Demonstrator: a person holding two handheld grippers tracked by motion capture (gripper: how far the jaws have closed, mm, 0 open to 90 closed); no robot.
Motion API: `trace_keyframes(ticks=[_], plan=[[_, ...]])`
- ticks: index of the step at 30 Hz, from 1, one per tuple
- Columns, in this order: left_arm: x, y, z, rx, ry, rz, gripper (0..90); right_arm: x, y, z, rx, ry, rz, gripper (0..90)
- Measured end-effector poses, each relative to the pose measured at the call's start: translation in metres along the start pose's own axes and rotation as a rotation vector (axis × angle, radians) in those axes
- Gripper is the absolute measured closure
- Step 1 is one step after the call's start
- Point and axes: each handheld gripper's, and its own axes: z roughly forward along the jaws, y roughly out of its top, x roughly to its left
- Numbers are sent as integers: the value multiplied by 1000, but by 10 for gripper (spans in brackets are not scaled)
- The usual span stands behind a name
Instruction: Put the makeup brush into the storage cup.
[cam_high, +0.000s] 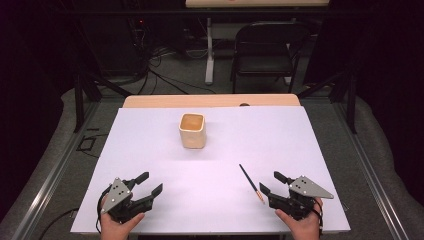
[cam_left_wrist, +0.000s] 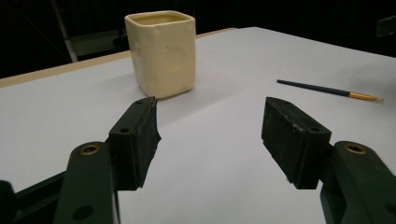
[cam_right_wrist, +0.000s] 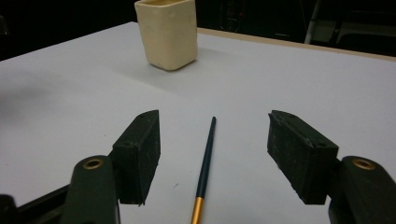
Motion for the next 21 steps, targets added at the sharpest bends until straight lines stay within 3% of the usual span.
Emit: trace_keyframes(ticks=[15, 21], plan=[[1, 1, 0, 19, 9, -4, 367, -4, 1, -1, 75, -38, 61, 356], [0, -1, 0, 30, 6, -8, 367, -6, 2, 1, 133, -46, 73, 361]])
